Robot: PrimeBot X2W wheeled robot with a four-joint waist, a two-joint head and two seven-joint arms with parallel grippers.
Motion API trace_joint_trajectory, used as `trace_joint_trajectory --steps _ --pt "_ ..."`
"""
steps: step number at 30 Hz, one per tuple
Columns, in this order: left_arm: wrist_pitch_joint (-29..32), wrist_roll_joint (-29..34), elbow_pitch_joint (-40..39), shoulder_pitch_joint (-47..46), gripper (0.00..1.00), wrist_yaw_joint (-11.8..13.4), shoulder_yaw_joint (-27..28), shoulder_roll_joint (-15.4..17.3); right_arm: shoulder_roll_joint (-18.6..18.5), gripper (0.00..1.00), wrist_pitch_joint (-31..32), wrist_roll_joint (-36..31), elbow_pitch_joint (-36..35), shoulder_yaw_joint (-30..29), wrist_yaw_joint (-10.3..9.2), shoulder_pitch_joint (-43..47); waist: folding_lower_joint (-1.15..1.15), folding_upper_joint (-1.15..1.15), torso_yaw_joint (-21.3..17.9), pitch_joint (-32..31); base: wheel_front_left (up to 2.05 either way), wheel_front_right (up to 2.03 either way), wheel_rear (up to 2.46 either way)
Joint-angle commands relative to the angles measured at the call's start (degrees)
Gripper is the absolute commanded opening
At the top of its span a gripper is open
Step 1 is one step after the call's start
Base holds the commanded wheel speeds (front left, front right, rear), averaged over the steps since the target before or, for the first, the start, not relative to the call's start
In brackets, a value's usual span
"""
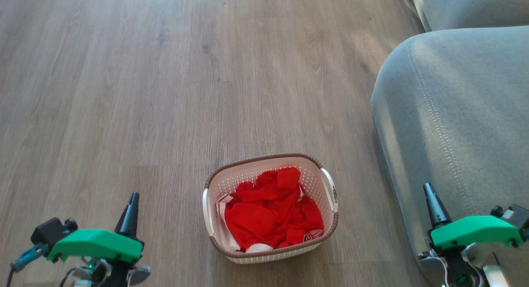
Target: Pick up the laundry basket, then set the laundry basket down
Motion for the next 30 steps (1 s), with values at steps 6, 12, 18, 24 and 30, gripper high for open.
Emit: trace_joint_trajectory --steps 6,12,18,24,30 --pt "0.8 -4.3 -0.9 -4.0 0.00 -1.0 3.2 -0.3 -1.3 0.00 1.0 4.8 -1.3 0.0 -0.16 -3.5 0.00 0.00 -0.1 -0.1 0.00 0.00 0.00" --pt "1.5 -7.9 -0.3 -4.5 0.00 -1.8 4.3 -0.8 -1.3 0.00 1.6 8.8 -1.0 -0.3 -0.17 -3.8 0.00 0.00 -0.1 -0.1 0.00 0.00 0.00" --pt "2.2 -11.5 0.4 -5.0 0.00 -2.5 5.3 -1.3 -1.3 0.00 2.3 12.7 -0.7 -0.6 -0.19 -4.0 0.00 0.00 -0.2 -0.2 0.00 0.00 0.00" --pt "2.9 -15.0 1.0 -5.5 0.00 -3.3 6.4 -1.8 -1.3 0.00 2.9 16.6 -0.4 -1.0 -0.20 -4.2 0.00 0.00 -0.3 -0.2 0.00 0.00 0.00" --pt "3.7 -19.2 1.8 -6.2 0.00 -4.2 7.6 -2.4 -1.3 0.00 3.7 21.2 -0.1 -1.4 -0.21 -4.4 0.00 0.00 -0.4 -0.3 0.00 0.00 0.00"
